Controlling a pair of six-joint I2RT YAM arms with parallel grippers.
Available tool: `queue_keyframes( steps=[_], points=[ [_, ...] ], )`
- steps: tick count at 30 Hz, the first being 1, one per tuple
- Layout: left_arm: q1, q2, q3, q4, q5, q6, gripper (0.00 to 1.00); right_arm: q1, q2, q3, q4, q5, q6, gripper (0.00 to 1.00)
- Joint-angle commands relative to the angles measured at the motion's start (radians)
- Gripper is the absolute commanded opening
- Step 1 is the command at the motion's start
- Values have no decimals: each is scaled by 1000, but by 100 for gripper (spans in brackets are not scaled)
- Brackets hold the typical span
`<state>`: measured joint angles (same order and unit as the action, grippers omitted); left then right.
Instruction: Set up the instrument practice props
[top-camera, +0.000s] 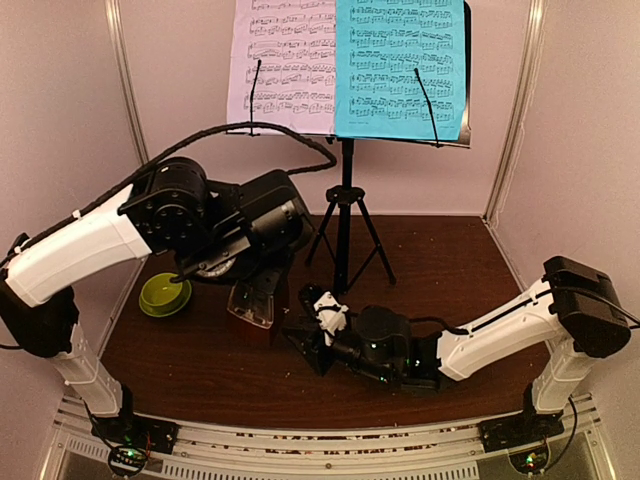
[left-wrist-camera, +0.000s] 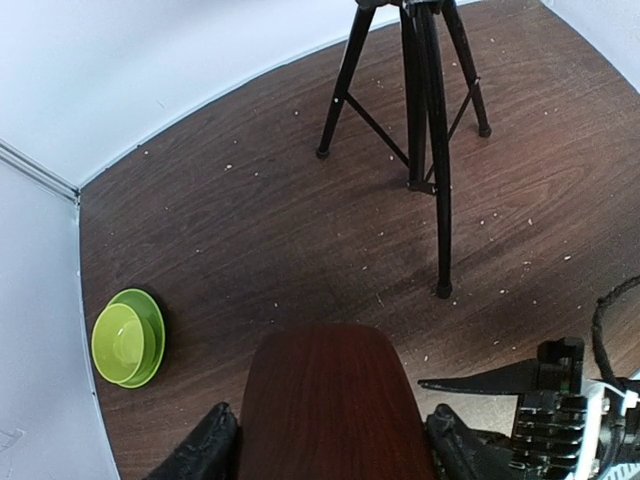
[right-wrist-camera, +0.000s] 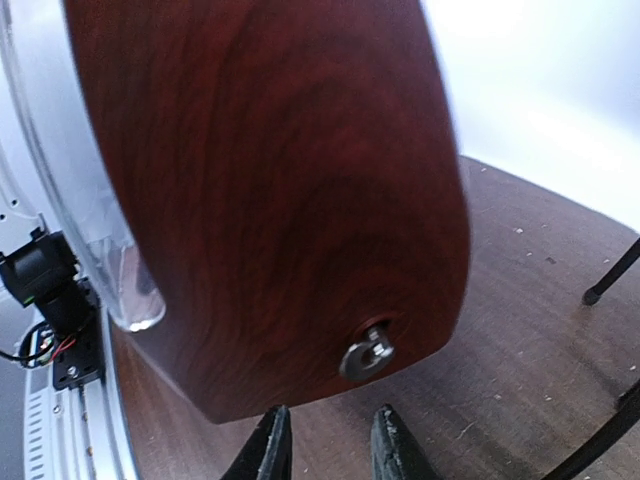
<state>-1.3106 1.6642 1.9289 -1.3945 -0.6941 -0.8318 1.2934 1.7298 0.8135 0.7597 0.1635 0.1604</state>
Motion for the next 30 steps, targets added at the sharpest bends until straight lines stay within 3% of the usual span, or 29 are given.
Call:
queue_keyframes(
  steps=[1,14,24,30],
  points=[
    [-3,3,46,-6,-44,5,0,15,-5,41,-14,121,-68,27],
    [-4,12,58,-5,-38,8,0,26,-9,51,-35,203,-119,23],
    [-4,29,75,-9,-37,15,0,66,19,84,-37,173,-174,30],
    [-4,34,80,-9,-33,19,0,65,30,97,-54,301,-184,28]
  ],
)
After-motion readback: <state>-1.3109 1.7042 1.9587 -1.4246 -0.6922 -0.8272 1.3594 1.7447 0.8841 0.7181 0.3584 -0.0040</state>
